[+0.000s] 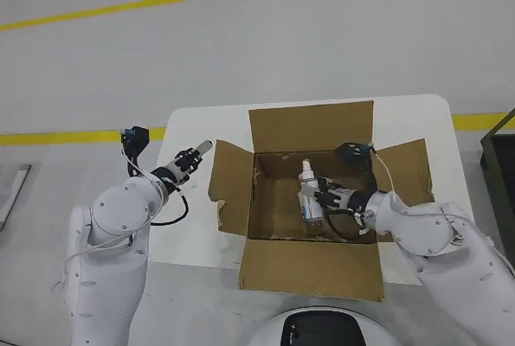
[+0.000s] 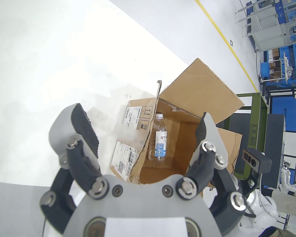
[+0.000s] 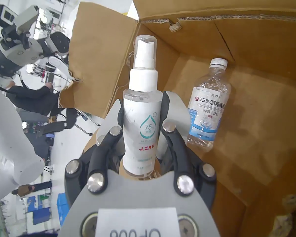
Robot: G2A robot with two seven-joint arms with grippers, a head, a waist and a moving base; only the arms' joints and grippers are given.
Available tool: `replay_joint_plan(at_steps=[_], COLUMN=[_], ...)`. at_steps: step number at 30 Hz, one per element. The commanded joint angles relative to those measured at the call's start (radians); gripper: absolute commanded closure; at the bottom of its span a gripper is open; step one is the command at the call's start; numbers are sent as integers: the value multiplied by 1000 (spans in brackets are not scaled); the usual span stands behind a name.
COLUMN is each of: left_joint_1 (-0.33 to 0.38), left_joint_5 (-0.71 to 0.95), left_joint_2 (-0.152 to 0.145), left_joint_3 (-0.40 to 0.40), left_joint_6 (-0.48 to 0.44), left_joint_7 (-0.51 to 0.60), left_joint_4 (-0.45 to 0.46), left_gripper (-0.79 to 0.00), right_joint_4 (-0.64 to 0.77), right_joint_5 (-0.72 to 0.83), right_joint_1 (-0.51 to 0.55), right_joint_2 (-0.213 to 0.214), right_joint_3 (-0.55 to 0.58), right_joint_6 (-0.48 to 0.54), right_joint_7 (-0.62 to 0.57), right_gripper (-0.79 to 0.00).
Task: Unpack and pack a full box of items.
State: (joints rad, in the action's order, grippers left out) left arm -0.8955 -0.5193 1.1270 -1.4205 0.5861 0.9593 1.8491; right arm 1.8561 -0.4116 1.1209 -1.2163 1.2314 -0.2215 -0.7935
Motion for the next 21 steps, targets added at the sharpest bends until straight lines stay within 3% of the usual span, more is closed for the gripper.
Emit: replay_joint_plan(at_steps=[1,7,17,19,21], left_joint_1=[0,0,0,0,0], left_joint_5=[0,0,0,0,0], left_joint_2=[0,0,0,0,0], left_joint_3=[0,0,0,0,0], left_joint_6=[0,0,0,0,0], left_joint_7=[0,0,0,0,0], left_joint_4=[0,0,0,0,0], left_gripper=[-785,-785,-785,-785,-785], right_joint_4=[-32,-176,-405,-428,-443], right_joint_5=[36,58,45,43,45], right_joint_1=[-6,-92,-288,-311,-322], right_joint_2=[-7,-40,-106,-116,-122], right_joint_3=[-21,-143,-353,-374,-386], right_joint_6=[-16,-115,-226,-229,-228], right_joint_7=[47,152,159,157,155], right_gripper=[0,0,-6,-219,-320])
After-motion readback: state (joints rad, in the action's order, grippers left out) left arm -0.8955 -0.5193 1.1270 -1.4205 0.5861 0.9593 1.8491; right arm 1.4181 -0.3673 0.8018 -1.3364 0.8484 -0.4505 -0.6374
